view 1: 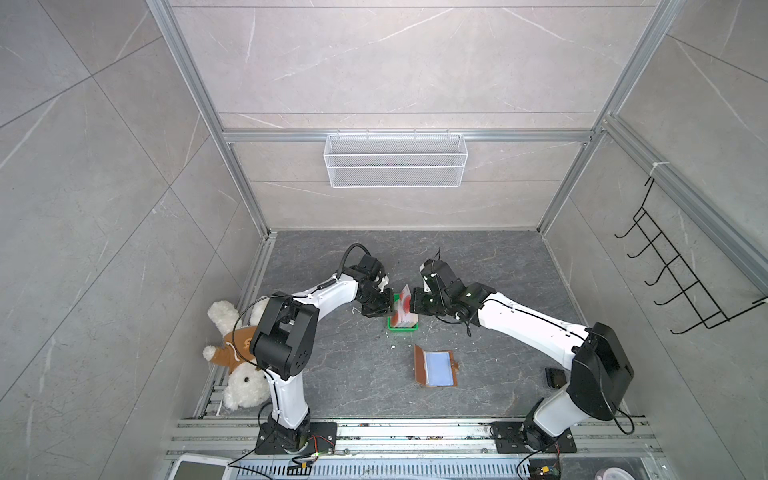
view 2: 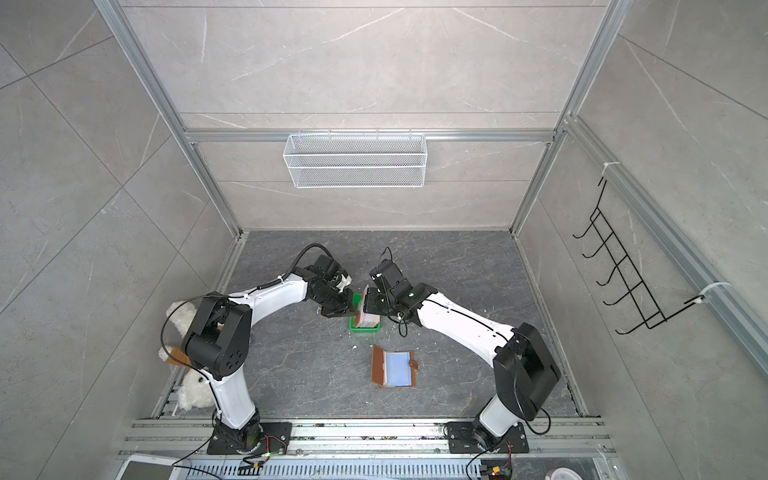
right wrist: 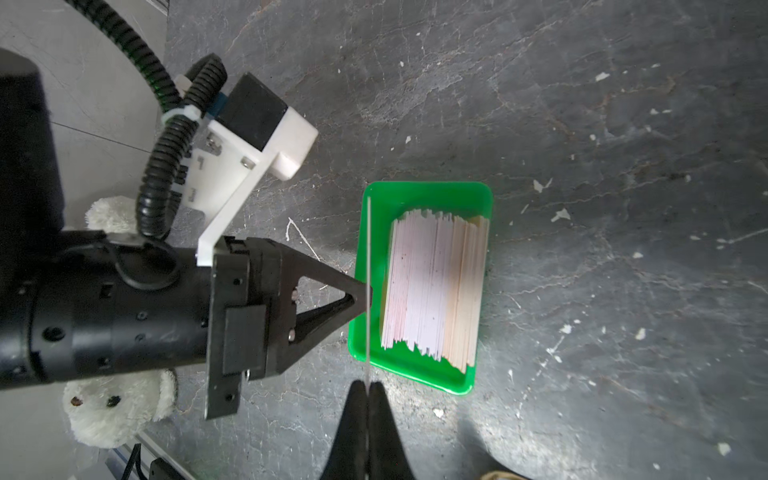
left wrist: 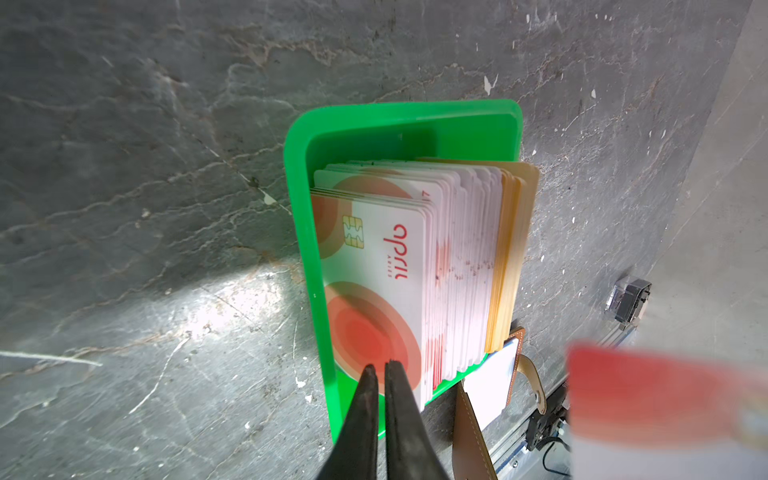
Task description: Put the credit cards into the card holder
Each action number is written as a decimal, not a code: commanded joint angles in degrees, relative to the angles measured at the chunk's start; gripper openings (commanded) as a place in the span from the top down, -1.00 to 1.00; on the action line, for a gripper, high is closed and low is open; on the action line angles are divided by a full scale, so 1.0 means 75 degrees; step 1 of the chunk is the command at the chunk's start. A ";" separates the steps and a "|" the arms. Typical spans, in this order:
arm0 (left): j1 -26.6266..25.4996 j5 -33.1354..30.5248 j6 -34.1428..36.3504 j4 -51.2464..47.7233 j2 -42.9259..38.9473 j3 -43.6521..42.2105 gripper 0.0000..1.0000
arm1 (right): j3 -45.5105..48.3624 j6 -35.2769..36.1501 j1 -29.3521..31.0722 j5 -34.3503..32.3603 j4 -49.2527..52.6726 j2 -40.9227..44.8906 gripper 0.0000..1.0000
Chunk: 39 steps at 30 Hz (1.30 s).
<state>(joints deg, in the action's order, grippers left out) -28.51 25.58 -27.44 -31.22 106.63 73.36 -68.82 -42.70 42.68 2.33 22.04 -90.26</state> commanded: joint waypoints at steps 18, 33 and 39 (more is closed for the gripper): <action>-0.0848 0.0299 -0.1323 0.2650 -0.3641 -0.2712 0.52 | 0.3162 0.0245 -0.0109 -0.0158 -0.0352 0.4027 1.00; -0.1545 0.0925 -0.3260 0.7279 -0.4807 -0.5130 0.39 | 0.4752 -0.0621 -0.0089 0.0123 -0.1204 0.6700 1.00; -0.1797 0.1131 -0.3947 0.9349 -0.4302 -0.5472 0.36 | 0.4987 -0.0873 -0.0090 -0.0081 -0.1236 0.7556 1.00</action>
<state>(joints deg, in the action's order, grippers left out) -40.73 31.81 -53.58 25.87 73.25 32.01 -32.73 -47.16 42.02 2.81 14.48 -35.75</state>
